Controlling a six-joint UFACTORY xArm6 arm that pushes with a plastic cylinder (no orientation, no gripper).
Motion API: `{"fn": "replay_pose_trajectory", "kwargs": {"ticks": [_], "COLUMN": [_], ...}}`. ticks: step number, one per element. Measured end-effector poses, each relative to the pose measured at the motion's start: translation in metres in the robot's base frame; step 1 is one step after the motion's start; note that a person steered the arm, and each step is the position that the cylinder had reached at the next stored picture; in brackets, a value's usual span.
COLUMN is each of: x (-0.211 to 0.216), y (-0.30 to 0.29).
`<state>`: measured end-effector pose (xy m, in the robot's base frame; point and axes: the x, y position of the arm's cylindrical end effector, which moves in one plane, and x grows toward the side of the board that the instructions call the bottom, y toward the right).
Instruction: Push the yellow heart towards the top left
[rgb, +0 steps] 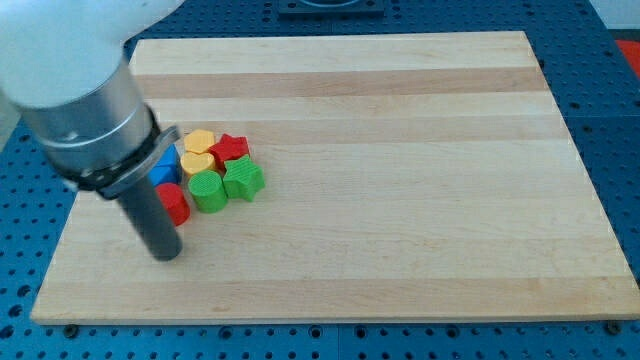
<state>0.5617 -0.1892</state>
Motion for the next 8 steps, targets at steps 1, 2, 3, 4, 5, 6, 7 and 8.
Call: {"fn": "replay_pose_trajectory", "kwargs": {"ticks": [1, 2, 3, 4, 5, 6, 7, 8], "x": [0.004, -0.017, -0.045, -0.046, -0.046, -0.050, -0.055, -0.078], "y": [-0.049, -0.089, -0.099, -0.072, -0.034, 0.012, 0.043, 0.037]}}
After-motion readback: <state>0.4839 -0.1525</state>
